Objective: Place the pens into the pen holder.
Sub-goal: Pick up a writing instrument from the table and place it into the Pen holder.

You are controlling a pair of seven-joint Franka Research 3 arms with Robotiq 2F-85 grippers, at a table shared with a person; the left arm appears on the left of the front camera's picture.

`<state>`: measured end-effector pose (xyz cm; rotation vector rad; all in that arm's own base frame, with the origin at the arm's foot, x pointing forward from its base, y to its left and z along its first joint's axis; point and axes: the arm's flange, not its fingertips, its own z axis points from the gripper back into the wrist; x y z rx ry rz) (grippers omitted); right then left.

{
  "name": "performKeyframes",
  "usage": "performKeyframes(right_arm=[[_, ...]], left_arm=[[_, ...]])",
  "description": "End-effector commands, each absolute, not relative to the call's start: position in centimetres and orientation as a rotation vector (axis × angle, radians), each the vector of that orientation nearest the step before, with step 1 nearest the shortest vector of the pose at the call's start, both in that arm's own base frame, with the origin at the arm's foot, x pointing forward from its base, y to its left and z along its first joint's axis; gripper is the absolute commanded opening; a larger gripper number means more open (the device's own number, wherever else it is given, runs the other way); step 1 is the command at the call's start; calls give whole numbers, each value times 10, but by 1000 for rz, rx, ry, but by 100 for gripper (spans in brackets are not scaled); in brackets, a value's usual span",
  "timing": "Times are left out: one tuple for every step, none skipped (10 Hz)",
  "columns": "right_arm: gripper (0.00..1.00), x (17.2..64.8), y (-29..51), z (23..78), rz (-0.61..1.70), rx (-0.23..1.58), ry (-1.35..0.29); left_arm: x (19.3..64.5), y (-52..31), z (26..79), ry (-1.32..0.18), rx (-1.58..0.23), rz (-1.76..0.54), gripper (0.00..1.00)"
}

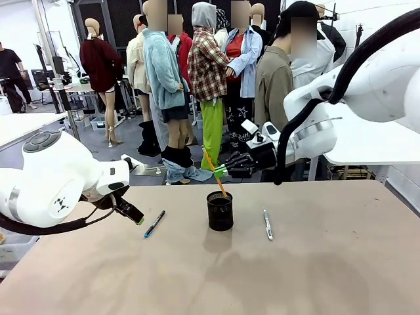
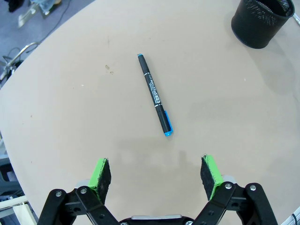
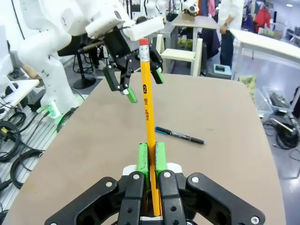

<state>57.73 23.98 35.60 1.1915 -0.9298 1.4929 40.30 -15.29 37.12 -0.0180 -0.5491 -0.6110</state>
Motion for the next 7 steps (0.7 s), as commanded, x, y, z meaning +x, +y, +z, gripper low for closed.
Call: performKeyframes(right_arm=[[0,591,244,350,1485,1261,-889],[0,595,242,346,1477,1276,-867],[0,596,241,341,1474,1301,-850],[0,597,241,336,1473,1298,-839],[0,600,242,333,1469,1293,-822],[3,600,243,333,1468,1294,-811],[17,601,242,332,1462,1298,-797]], left_arm=[[403,-151,372,-550,-20,-607,100],[403,-151,372,-550,-20,-607,100],[403,-151,372,-550,-20,-607,100],[403,-151,372,-550,-20,-607,100],[403,-151,372,-550,-20,-607,100],[403,-151,372,-550,-20,-607,100],[403,-151,372,-550,-20,-607,100]])
